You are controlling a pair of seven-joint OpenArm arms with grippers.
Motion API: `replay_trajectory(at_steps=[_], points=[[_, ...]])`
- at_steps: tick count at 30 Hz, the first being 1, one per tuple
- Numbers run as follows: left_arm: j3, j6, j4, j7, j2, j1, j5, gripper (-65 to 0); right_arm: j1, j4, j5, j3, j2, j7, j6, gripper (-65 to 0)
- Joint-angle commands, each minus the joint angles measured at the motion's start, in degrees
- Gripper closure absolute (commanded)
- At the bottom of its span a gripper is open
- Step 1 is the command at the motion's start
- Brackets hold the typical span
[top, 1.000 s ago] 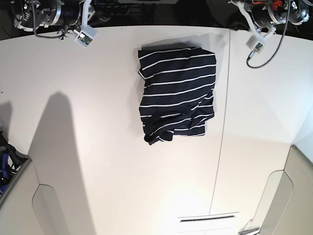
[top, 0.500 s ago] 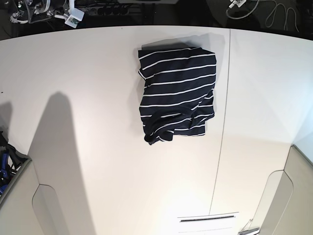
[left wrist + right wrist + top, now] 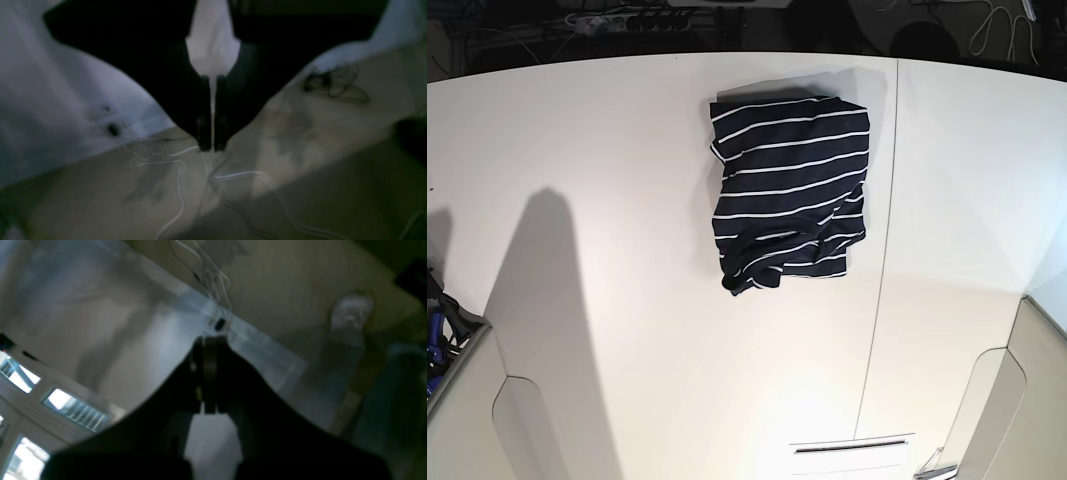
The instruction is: Fold the T-shirt properly
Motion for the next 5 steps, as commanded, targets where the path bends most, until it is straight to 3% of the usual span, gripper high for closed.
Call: replay_trajectory(at_steps=[1,5], points=[[0.68,0.74,-1.42,0.63,0.09,-0.92,-0.26,-2.4,0.61,-1.57,-0.02,0.13,0.44,-0.37,0.22,0.0],[1.97,1.73,-5.42,1.4,2.36,-3.98,0.02,-2.4,4.5,-6.88,-0.07,0.39,-0.66,-0.42,-0.7,0.0]])
